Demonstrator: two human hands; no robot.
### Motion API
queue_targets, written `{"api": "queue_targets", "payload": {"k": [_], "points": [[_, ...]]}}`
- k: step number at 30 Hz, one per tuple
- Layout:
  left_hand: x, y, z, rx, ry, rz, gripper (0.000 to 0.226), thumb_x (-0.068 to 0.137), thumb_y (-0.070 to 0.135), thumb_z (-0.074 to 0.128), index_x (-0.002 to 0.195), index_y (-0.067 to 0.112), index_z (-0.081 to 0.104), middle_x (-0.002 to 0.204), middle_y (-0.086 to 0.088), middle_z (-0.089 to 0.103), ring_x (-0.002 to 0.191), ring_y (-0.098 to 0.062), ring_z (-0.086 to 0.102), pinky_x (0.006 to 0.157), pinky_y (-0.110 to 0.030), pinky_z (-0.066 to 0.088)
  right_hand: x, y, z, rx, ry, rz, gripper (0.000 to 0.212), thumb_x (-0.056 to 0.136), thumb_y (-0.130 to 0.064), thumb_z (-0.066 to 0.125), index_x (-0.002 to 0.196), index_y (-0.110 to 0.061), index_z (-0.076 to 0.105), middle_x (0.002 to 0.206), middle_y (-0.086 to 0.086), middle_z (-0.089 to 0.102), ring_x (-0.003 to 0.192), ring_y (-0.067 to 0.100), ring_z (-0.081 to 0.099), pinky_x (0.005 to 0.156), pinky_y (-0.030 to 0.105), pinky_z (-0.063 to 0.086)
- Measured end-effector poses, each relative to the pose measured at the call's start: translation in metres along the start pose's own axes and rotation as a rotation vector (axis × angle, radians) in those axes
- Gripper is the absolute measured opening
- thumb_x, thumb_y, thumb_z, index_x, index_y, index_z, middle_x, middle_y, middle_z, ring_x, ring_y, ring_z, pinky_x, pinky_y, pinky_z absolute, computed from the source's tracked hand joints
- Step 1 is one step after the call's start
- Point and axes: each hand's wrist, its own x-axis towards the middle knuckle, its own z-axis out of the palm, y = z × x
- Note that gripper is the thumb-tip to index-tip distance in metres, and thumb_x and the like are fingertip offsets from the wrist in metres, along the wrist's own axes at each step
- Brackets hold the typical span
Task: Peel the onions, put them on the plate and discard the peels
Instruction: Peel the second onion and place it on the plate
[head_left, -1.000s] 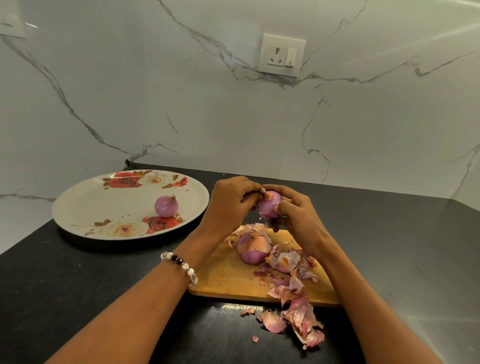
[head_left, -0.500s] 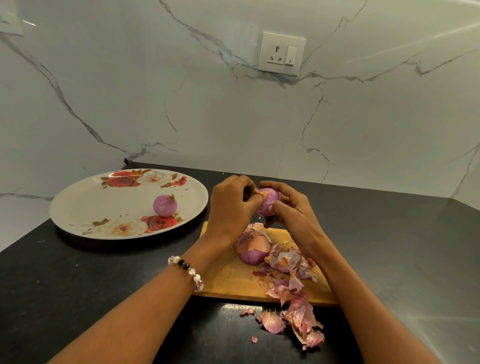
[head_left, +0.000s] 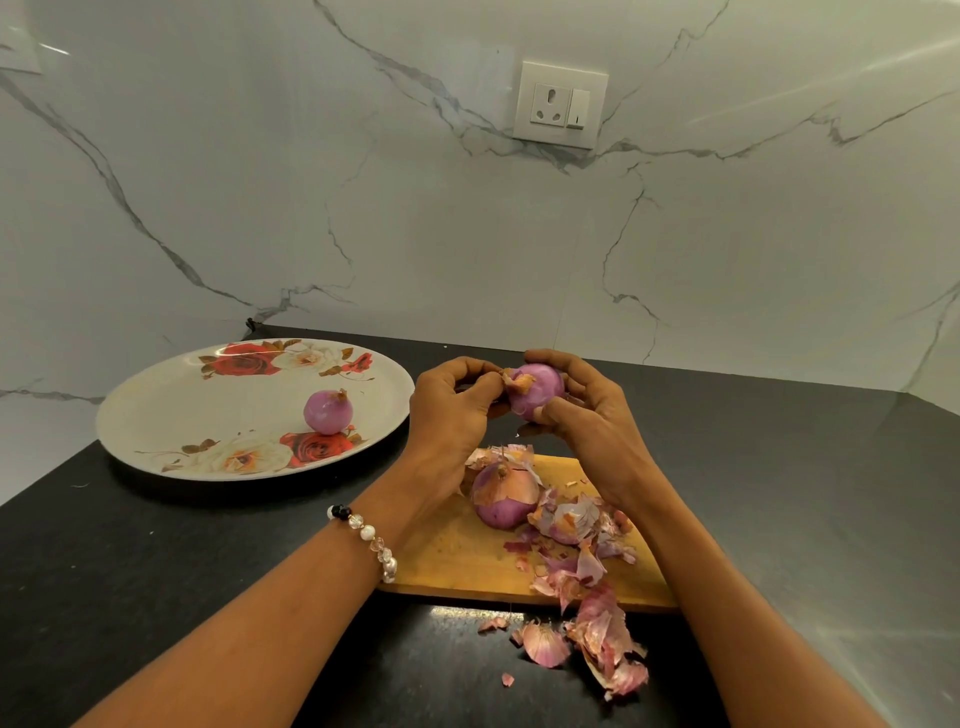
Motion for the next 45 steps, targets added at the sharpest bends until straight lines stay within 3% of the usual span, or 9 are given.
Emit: {"api": "queue_targets", "payload": {"k": [8,12,17,24,28,33,36,40,45], "points": [[-0.001,0.0,0.001,-0.052,0.014,-0.05,0.01,0.089,0.011,0.064,0.083,0.018,0.067,0.089,-0.005,0.069,0.086,-0.018,0.068,0.067,-0.021,0.057,0.001,0.0,-0.001,0.089,0.008,0.011,0.043,0.089,0.012,0.056,0.122,-0.014,0.062,0.125,0.017,0.061,0.103,0.035,0.068,0.081,0.037,0.061],[-0.001,0.004,0.0,-0.204,0.009,-0.13,0.008,0.091,0.008,0.061,0.088,0.011,0.068,0.092,-0.011,0.071,0.088,-0.022,0.071,0.072,-0.026,0.059,0.001,-0.003,-0.001,0.217,0.038,0.062,0.041,0.093,0.015,0.047,0.121,-0.012,0.06,0.122,0.016,0.06,0.099,0.03,0.071,0.079,0.039,0.062],[-0.003,0.013,0.0,-0.34,0.022,-0.243,0.012,0.094,0.009,0.056,0.088,0.007,0.066,0.085,-0.01,0.072,0.077,-0.018,0.072,0.066,-0.023,0.059,0.001,-0.009,-0.001,0.309,0.059,0.102,0.04,0.094,0.016,0.04,0.117,-0.011,0.059,0.116,0.011,0.059,0.091,0.025,0.072,0.075,0.038,0.062],[-0.004,0.016,0.002,-0.399,-0.033,-0.168,0.013,0.095,0.008,0.053,0.09,0.006,0.065,0.088,-0.011,0.073,0.088,-0.025,0.071,0.074,-0.03,0.059,0.006,-0.011,-0.001,0.59,0.152,0.146,0.037,0.093,0.013,0.033,0.115,-0.001,0.059,0.113,0.016,0.058,0.088,0.026,0.066,0.068,0.037,0.062],[-0.004,0.02,0.001,-0.45,-0.124,-0.165,0.015,0.097,0.01,0.048,0.092,0.01,0.063,0.088,-0.009,0.073,0.089,-0.026,0.071,0.076,-0.033,0.059,0.006,-0.012,-0.01,0.664,0.267,0.233,0.036,0.092,0.0,0.031,0.115,-0.001,0.059,0.107,0.021,0.056,0.077,0.025,0.056,0.055,0.027,0.054],[-0.002,0.013,-0.004,0.142,-0.072,0.065,0.003,0.092,0.016,0.061,0.091,0.019,0.062,0.092,-0.002,0.068,0.08,-0.014,0.069,0.067,-0.022,0.058,0.005,-0.012,-0.021,0.644,0.271,0.252,0.04,0.09,-0.013,0.03,0.119,-0.006,0.058,0.087,0.016,0.064,0.06,0.018,0.051,0.049,0.025,0.04],[-0.001,0.005,-0.003,0.391,-0.082,0.225,0.019,0.086,0.013,0.066,0.084,0.03,0.059,0.083,0.013,0.065,0.079,-0.007,0.065,0.069,-0.02,0.057,0.005,-0.011,-0.019,0.611,0.208,0.262,0.046,0.09,-0.018,0.03,0.124,-0.006,0.058,0.089,0.016,0.064,0.059,0.015,0.047,0.052,0.027,0.039],[-0.003,0.007,-0.001,0.461,-0.091,0.433,0.014,0.086,0.013,0.067,0.089,0.027,0.063,0.081,0.02,0.061,0.079,0.0,0.062,0.064,-0.009,0.05,0.005,-0.01,-0.016,0.576,0.154,0.294,0.042,0.094,-0.024,0.031,0.12,-0.003,0.057,0.085,0.017,0.064,0.056,0.016,0.042,0.054,0.029,0.036],[-0.002,0.005,0.001,0.477,-0.13,0.677,0.022,0.079,0.026,0.076,0.097,0.017,0.068,0.096,0.004,0.065,0.082,-0.008,0.061,0.066,-0.015,0.052,0.004,-0.007,-0.01,0.436,0.062,0.339,0.041,0.097,-0.03,0.037,0.117,-0.002,0.058,0.075,0.009,0.055,0.056,0.016,0.045,0.056,0.031,0.038]]}}
